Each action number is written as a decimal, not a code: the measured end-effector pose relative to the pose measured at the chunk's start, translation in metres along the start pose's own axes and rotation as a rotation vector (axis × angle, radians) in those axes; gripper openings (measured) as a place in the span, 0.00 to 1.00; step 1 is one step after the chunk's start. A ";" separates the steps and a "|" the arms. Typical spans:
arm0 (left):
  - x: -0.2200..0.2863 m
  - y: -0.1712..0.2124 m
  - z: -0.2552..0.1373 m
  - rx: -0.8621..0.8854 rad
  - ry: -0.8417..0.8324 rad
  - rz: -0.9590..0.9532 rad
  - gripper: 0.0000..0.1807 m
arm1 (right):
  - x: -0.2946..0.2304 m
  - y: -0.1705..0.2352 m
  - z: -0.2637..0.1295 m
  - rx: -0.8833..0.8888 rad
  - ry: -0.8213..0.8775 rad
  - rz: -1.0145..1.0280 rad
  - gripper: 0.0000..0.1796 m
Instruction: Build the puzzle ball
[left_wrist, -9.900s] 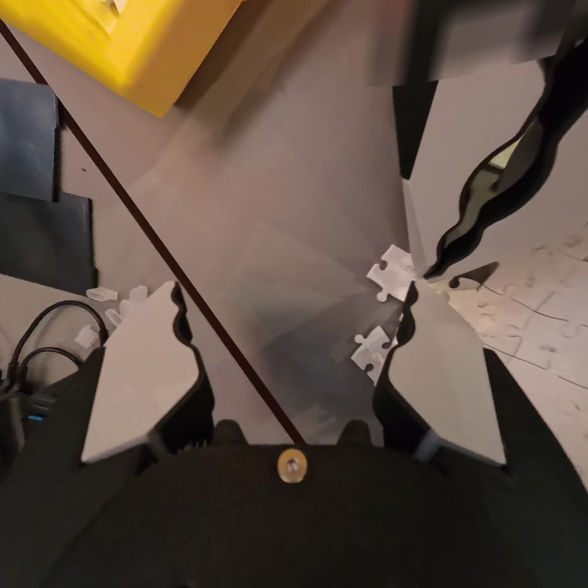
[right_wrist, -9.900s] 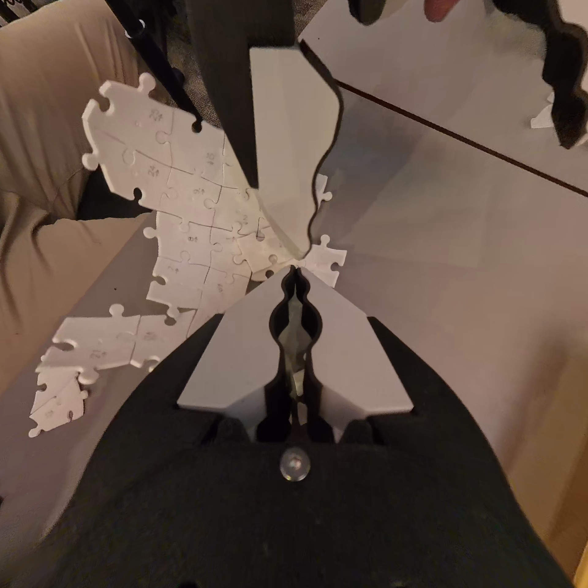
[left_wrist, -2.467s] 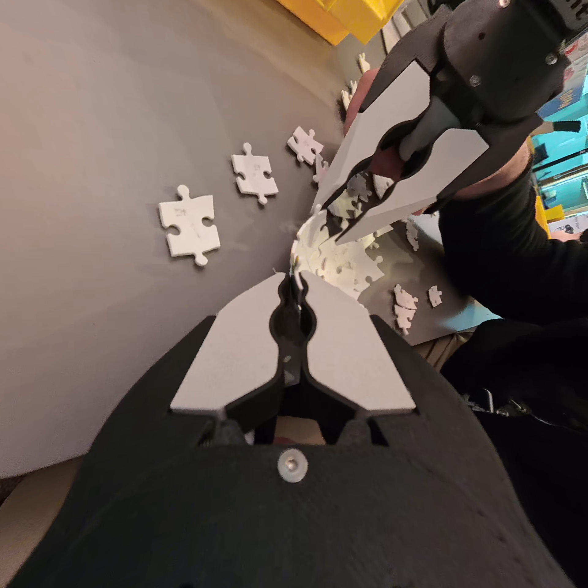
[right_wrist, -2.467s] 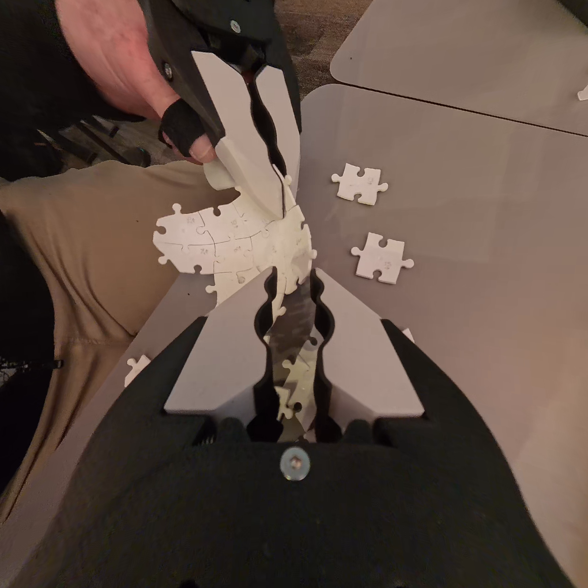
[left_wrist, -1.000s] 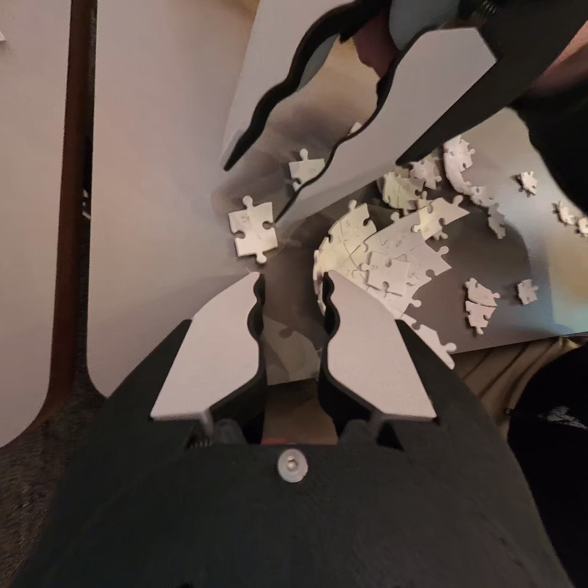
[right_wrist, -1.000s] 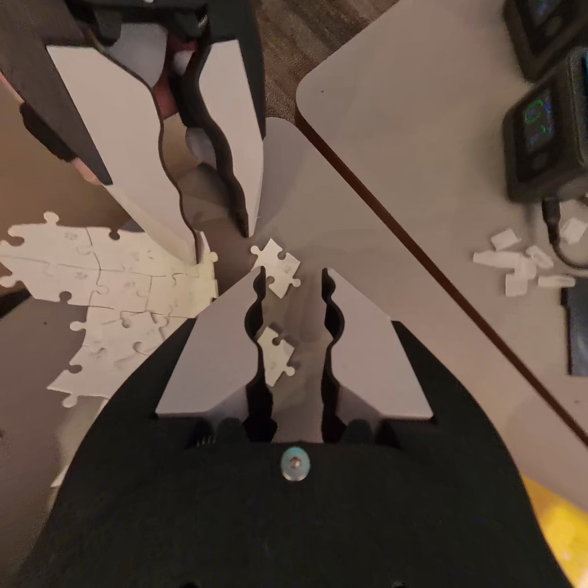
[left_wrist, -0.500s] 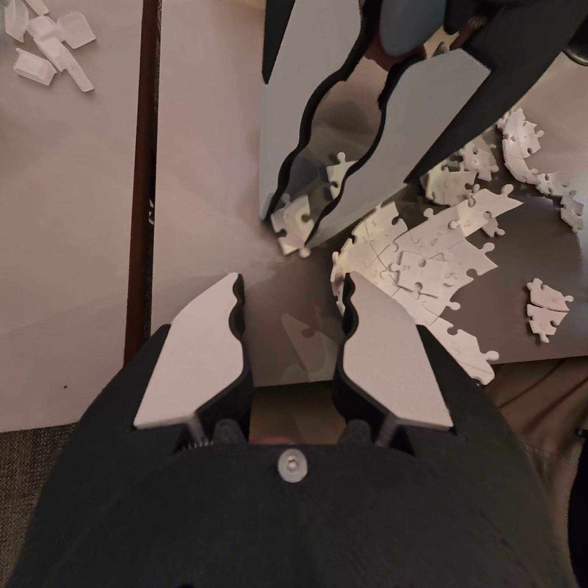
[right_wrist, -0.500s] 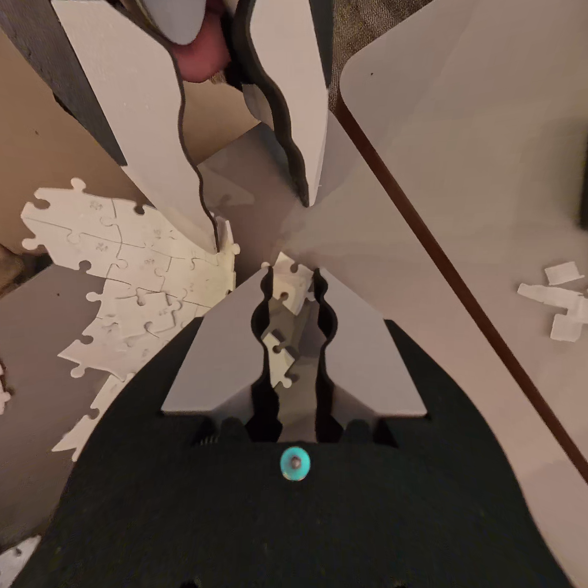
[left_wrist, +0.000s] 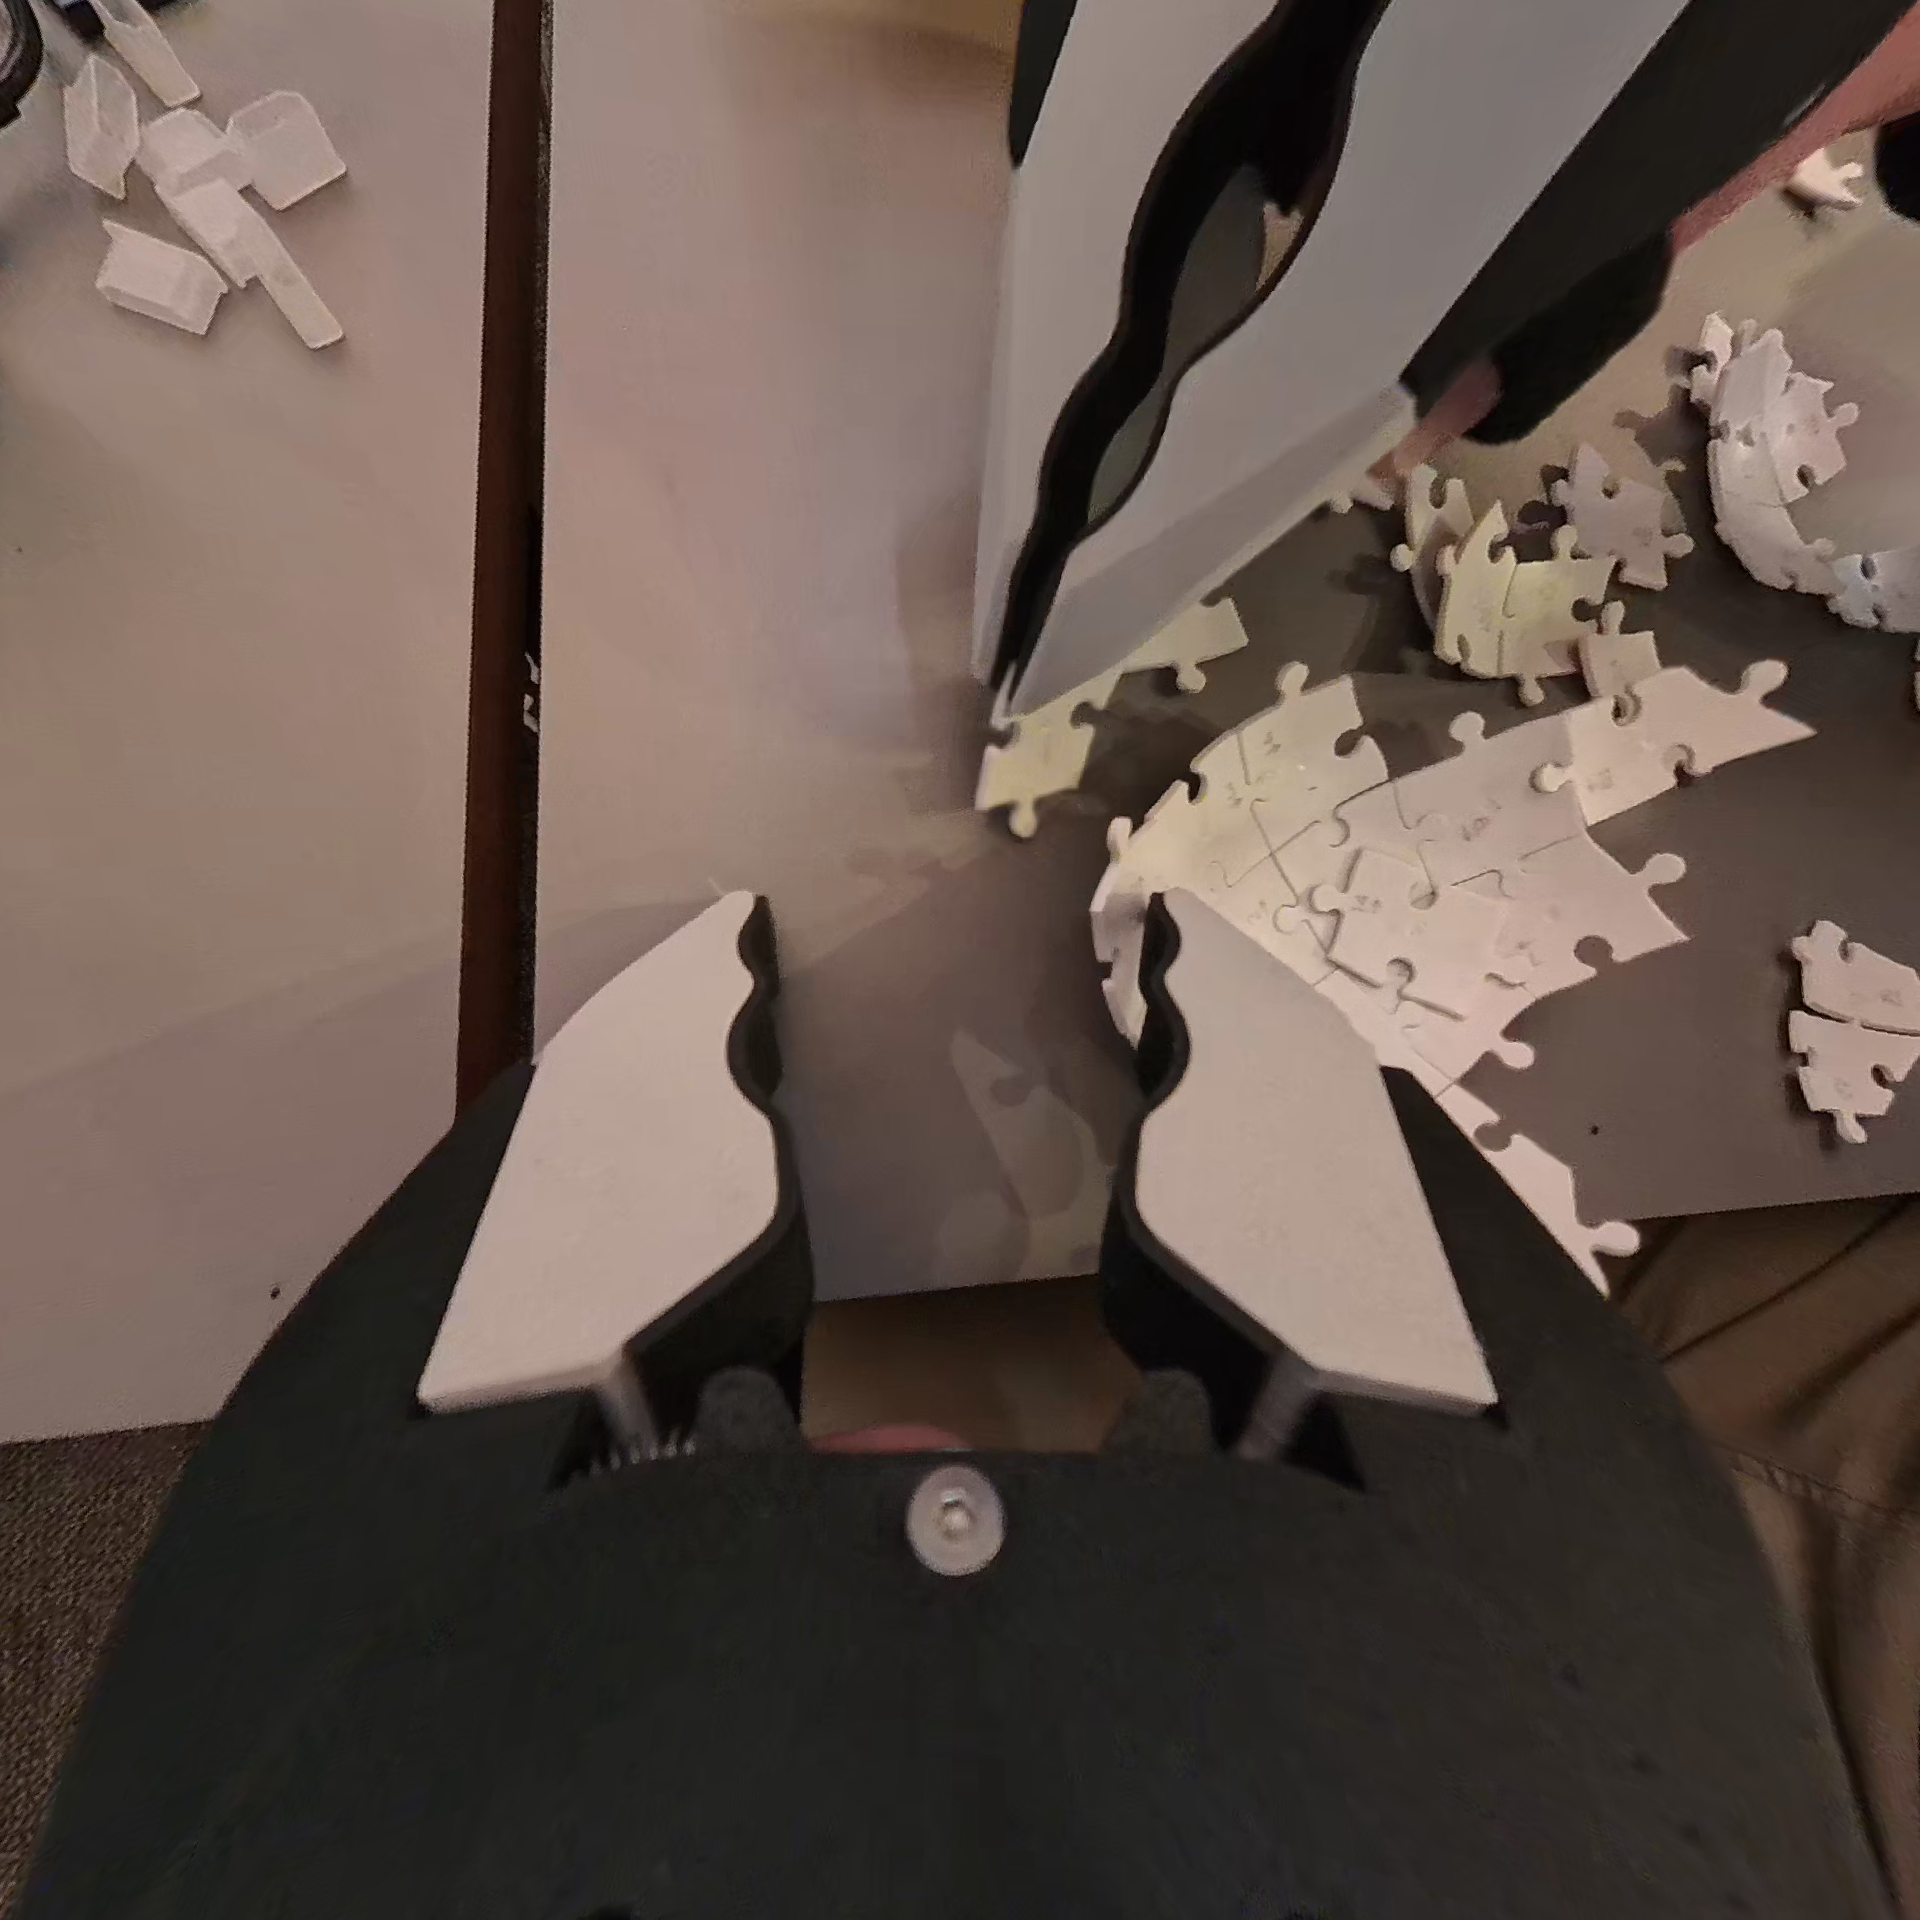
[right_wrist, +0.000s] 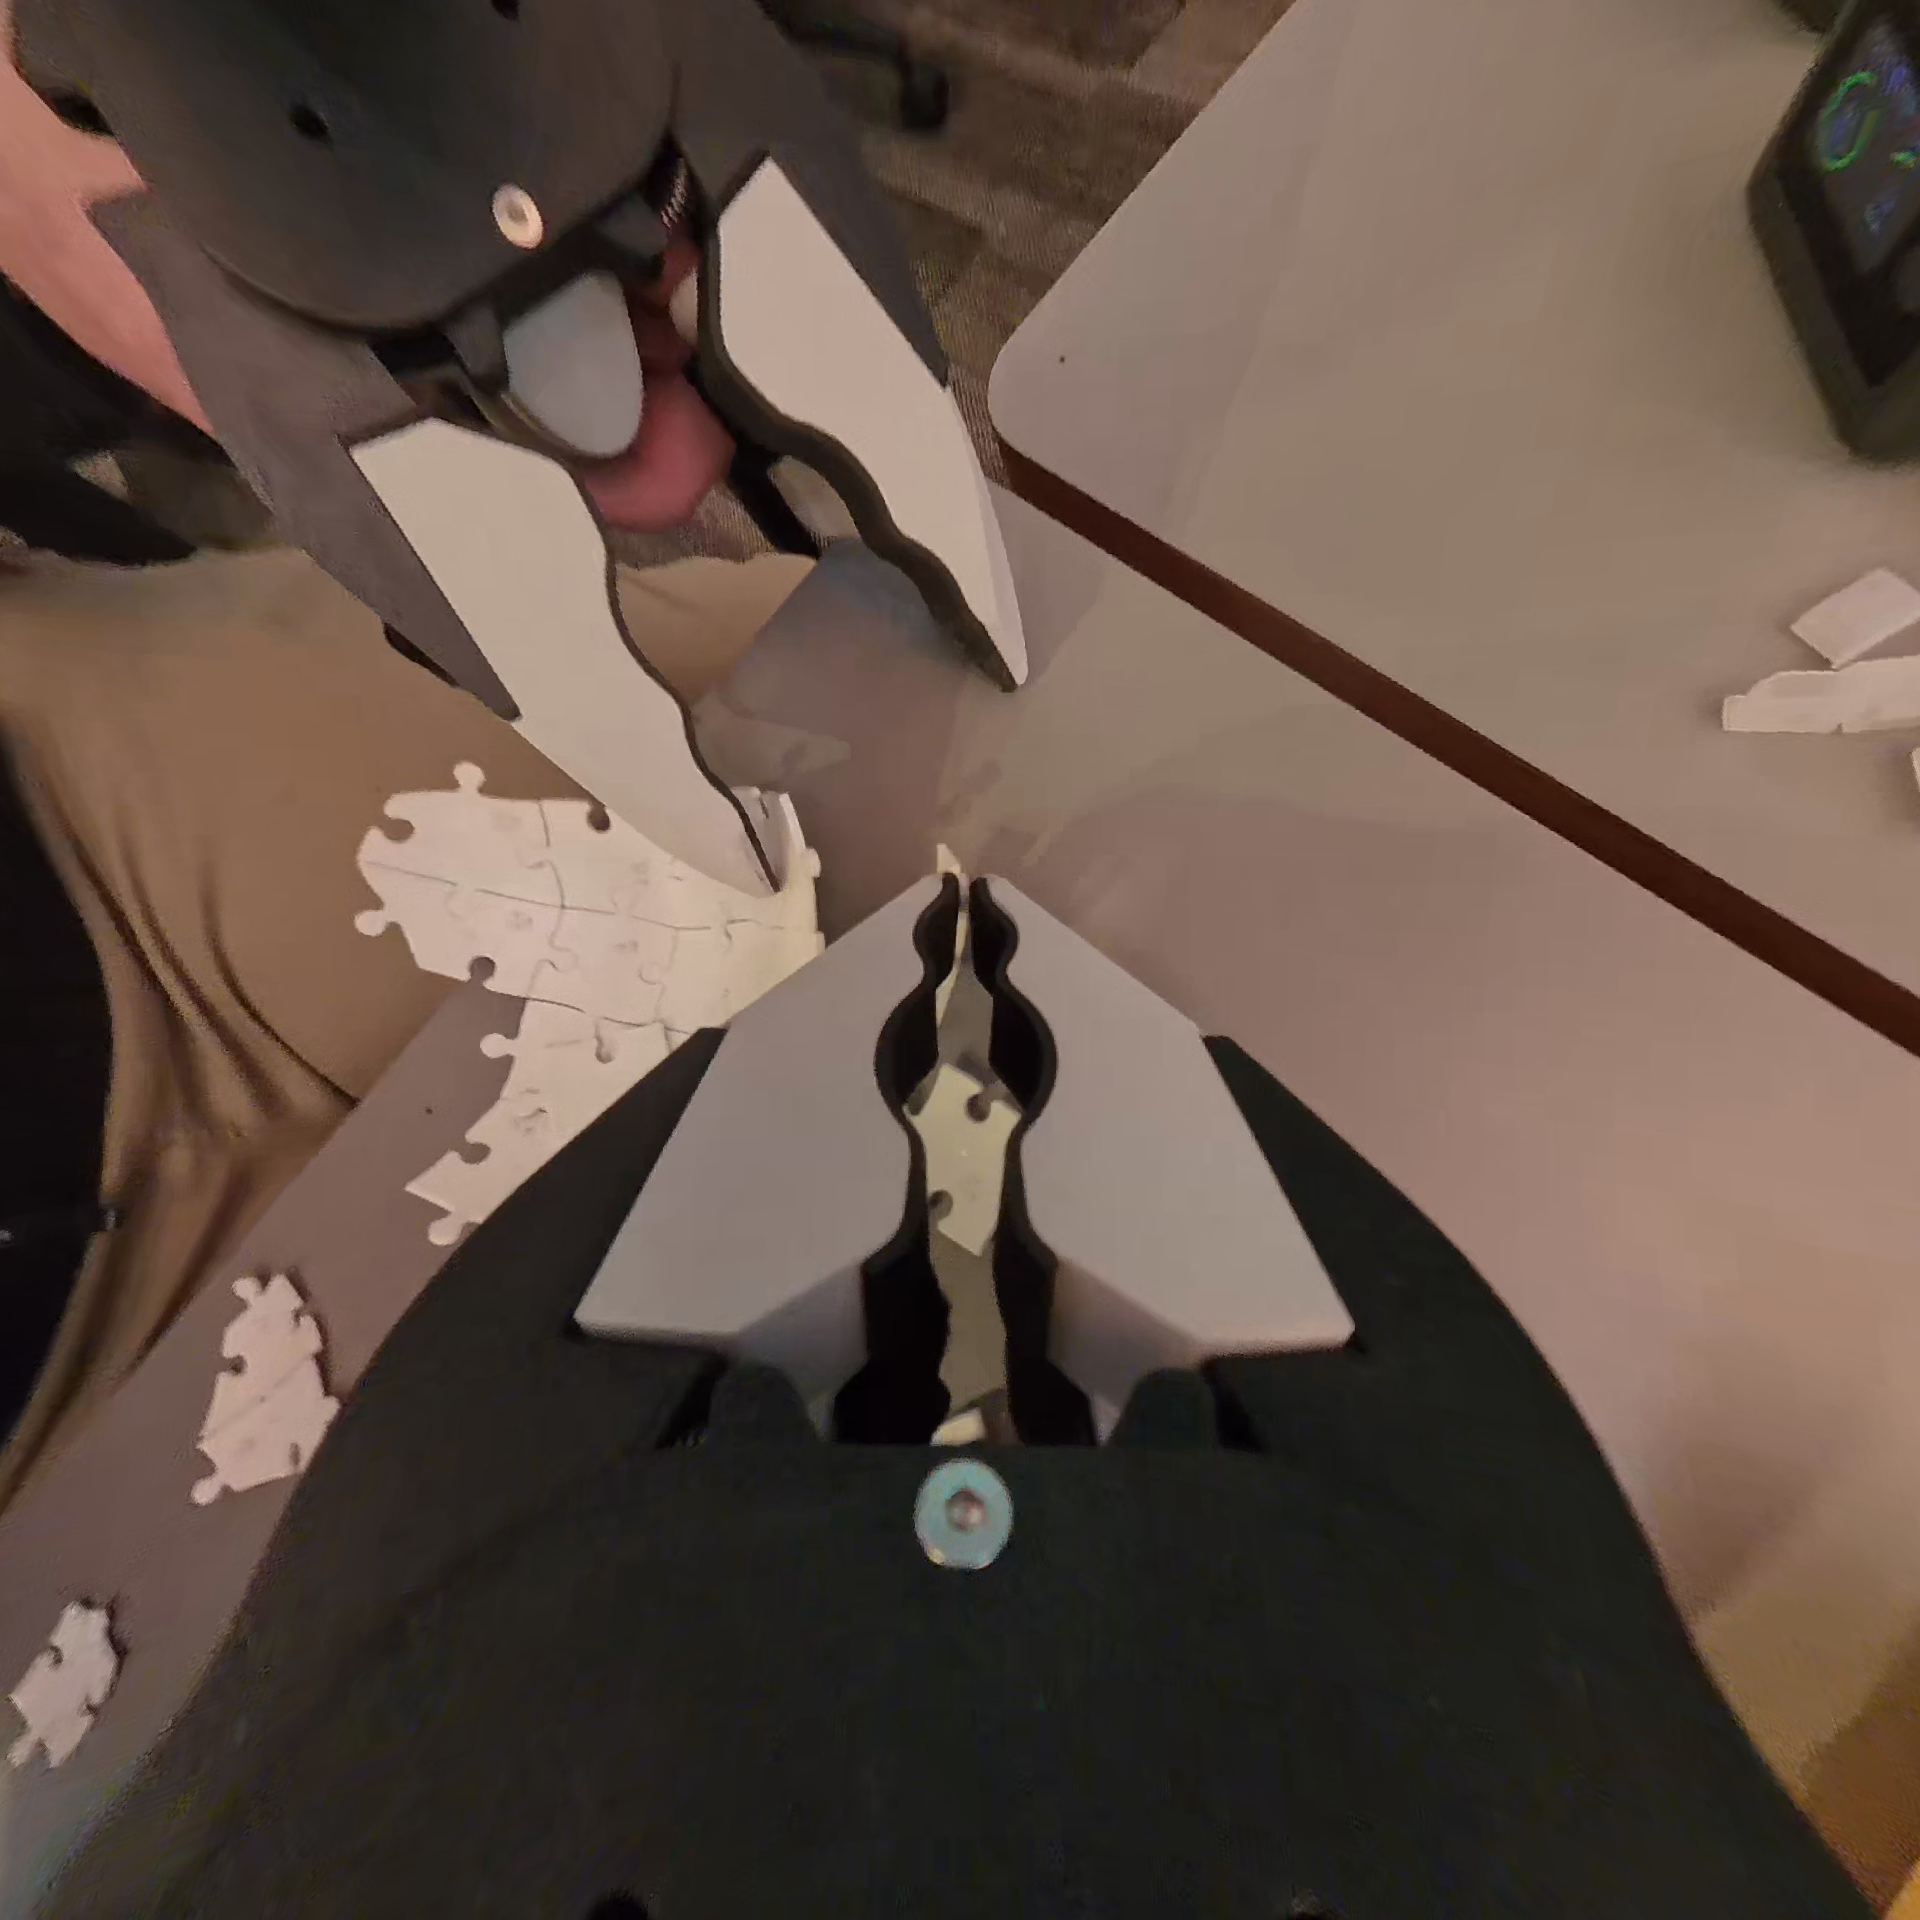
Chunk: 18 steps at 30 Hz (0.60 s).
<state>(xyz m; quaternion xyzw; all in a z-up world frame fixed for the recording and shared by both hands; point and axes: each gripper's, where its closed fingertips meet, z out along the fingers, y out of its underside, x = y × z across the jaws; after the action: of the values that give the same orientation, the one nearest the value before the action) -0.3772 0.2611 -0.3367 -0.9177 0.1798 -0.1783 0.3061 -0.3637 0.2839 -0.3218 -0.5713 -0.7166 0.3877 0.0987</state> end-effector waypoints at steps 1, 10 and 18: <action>0.000 0.000 0.000 -0.001 -0.002 0.001 0.37 | -0.001 -0.002 -0.002 0.020 -0.001 0.018 0.00; -0.002 -0.003 0.004 -0.024 -0.032 0.025 0.41 | -0.010 -0.023 -0.021 0.246 0.007 0.222 0.00; -0.007 -0.003 0.007 -0.077 -0.076 0.041 0.46 | -0.010 -0.023 -0.015 0.309 0.087 0.292 0.00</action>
<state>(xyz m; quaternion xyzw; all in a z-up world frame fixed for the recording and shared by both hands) -0.3798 0.2701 -0.3409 -0.9311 0.1936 -0.1302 0.2806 -0.3684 0.2804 -0.2933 -0.6633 -0.5532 0.4783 0.1586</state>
